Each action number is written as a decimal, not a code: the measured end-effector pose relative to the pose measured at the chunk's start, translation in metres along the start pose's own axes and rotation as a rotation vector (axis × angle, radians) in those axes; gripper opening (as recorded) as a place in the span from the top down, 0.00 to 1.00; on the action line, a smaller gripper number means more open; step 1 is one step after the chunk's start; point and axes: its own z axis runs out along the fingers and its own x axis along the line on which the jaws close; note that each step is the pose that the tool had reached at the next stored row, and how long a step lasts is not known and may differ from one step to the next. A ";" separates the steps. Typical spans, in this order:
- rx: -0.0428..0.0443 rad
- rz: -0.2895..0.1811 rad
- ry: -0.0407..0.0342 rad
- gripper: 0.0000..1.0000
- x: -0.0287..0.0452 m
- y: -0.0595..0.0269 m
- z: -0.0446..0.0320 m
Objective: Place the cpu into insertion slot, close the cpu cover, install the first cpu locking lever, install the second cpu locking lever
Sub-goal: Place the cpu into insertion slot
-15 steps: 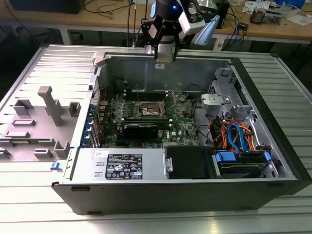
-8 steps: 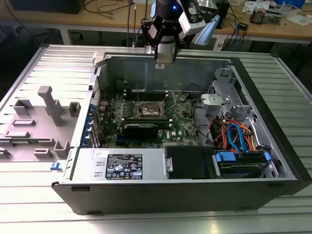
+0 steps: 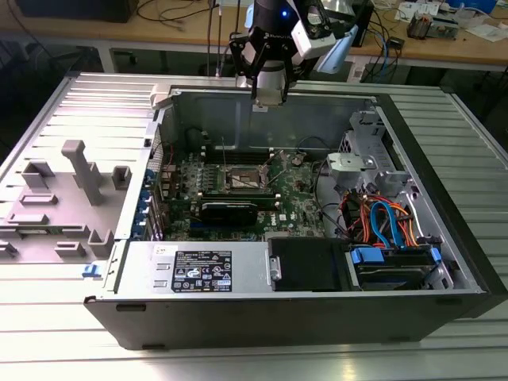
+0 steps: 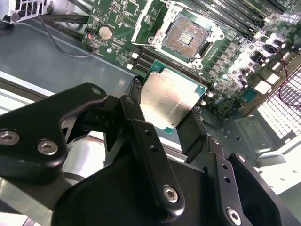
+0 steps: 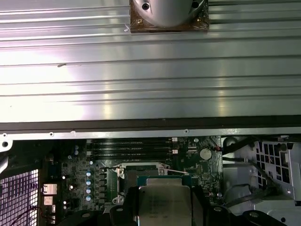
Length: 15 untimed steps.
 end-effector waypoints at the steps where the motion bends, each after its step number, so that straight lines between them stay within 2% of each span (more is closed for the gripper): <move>1: 0.0002 0.000 0.0000 0.45 0.0000 -0.0001 0.0000; 15: 0.0052 0.000 -0.0001 0.45 -0.0001 -0.0026 -0.0002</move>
